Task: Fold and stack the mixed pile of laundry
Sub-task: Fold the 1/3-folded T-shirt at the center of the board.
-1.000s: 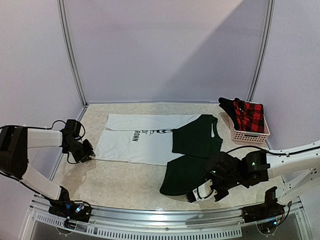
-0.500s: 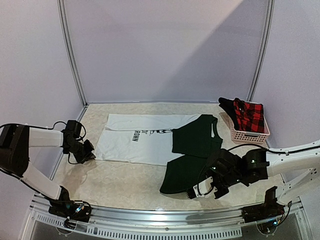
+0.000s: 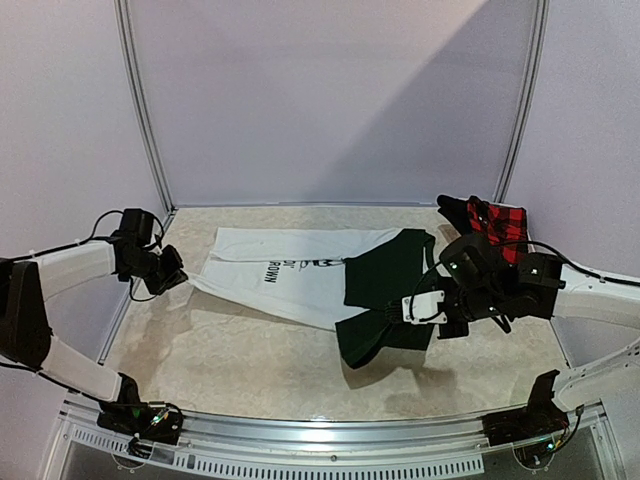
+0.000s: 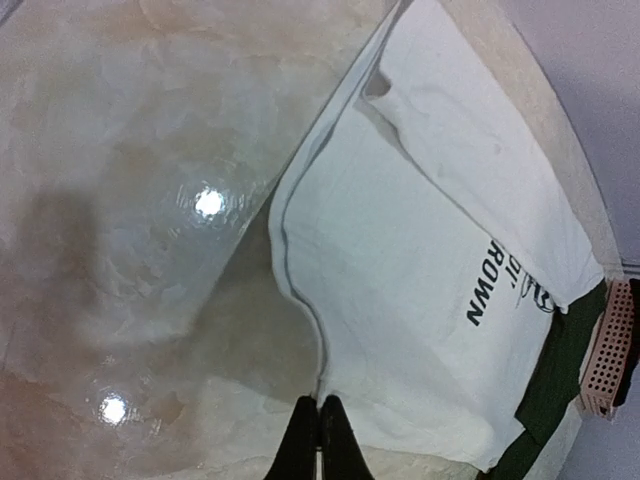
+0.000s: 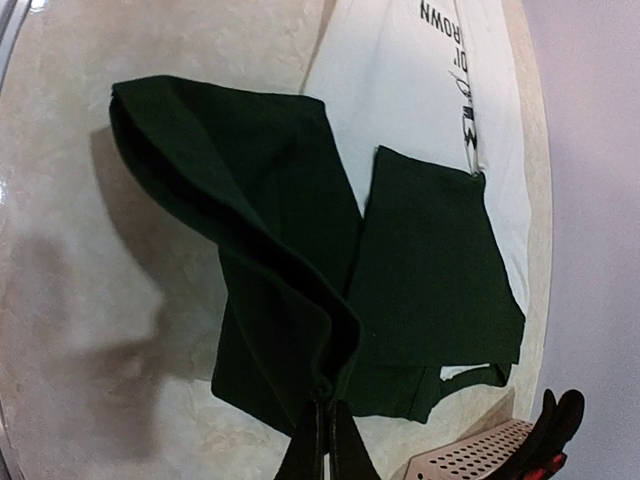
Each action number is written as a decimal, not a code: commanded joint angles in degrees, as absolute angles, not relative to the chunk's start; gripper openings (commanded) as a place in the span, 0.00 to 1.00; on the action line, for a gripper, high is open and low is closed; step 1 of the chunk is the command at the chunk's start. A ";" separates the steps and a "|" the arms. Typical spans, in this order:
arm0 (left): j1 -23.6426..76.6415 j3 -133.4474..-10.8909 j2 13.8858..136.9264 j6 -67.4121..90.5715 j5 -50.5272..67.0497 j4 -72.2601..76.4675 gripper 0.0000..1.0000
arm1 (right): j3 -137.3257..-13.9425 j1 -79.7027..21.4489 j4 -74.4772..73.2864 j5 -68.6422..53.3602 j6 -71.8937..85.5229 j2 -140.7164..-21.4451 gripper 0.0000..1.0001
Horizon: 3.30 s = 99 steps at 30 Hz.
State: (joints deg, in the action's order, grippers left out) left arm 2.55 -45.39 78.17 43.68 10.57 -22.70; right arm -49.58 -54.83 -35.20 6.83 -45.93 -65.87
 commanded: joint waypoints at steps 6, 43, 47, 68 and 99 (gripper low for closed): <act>2.02 -48.87 76.97 40.82 11.69 -23.60 0.00 | -54.25 -48.48 -38.51 11.99 -47.56 -65.54 0.00; 2.11 -65.58 100.41 39.91 11.84 -19.32 0.00 | -69.92 -27.32 -14.18 16.47 -49.64 -88.13 0.00; 2.11 -66.47 101.35 39.90 11.47 -19.33 0.00 | -72.53 -27.03 -12.79 16.55 -50.51 -91.35 0.00; 2.20 -69.96 107.76 40.72 10.52 -18.37 0.00 | -79.17 -24.19 -6.20 17.61 -50.01 -102.45 0.00; 1.52 -72.24 111.60 42.97 8.90 -19.03 0.00 | -87.75 -23.02 -3.90 19.58 -49.24 -113.42 0.00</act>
